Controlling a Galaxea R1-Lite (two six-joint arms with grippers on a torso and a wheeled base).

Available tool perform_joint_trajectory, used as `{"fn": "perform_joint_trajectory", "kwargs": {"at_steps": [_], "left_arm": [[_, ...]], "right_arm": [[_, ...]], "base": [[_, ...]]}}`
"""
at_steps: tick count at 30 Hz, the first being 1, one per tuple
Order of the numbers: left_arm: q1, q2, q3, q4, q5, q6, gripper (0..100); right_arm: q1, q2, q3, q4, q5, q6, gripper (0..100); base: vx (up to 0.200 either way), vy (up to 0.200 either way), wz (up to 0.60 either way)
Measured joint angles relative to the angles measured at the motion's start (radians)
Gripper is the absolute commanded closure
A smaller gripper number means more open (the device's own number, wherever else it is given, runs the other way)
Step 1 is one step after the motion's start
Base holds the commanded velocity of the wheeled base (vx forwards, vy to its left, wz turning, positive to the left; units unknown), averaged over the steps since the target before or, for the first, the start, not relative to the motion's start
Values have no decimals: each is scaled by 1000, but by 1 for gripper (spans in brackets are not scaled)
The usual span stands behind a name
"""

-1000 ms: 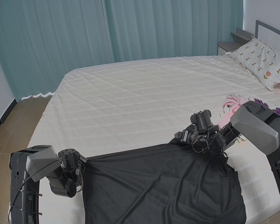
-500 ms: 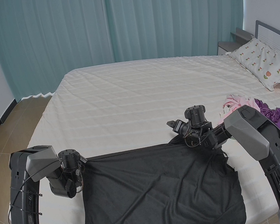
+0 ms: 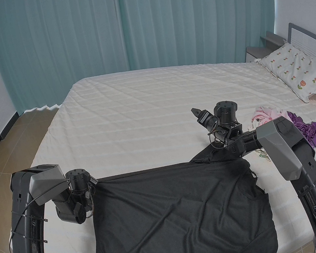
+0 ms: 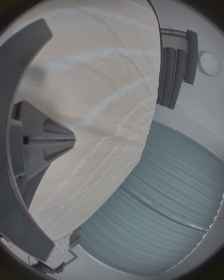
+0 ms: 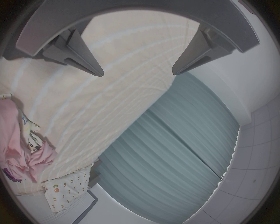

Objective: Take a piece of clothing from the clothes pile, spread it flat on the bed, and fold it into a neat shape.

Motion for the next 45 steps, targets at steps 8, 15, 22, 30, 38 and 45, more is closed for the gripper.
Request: {"fn": "perform_joint_trajectory", "kwargs": {"at_steps": [8, 15, 22, 30, 38, 45], "left_arm": [[1, 0, 0, 0, 0, 0, 100], [0, 0, -2, 0, 0, 1, 100], [-4, 0, -5, -10, 2, 13, 0], [-3, 6, 1, -208, 53, 58, 0], [1, 24, 28, -278, 67, 102, 0], [2, 31, 44, -291, 69, 109, 0]], "right_arm": [[-11, -46, 202, 117, 45, -61, 0], [-12, -41, 275, 194, 58, -90, 0], [-13, -33, 278, 197, 58, -90, 0], [-7, -16, 259, 188, 57, -78, 0], [6, 28, 103, 71, 51, 67, 0], [-20, 45, -31, 2, 48, 125, 0]], "base": [[0, 0, 0], [0, 0, 0], [0, 0, 0], [0, 0, 0], [0, 0, 0], [0, 0, 0]]}}
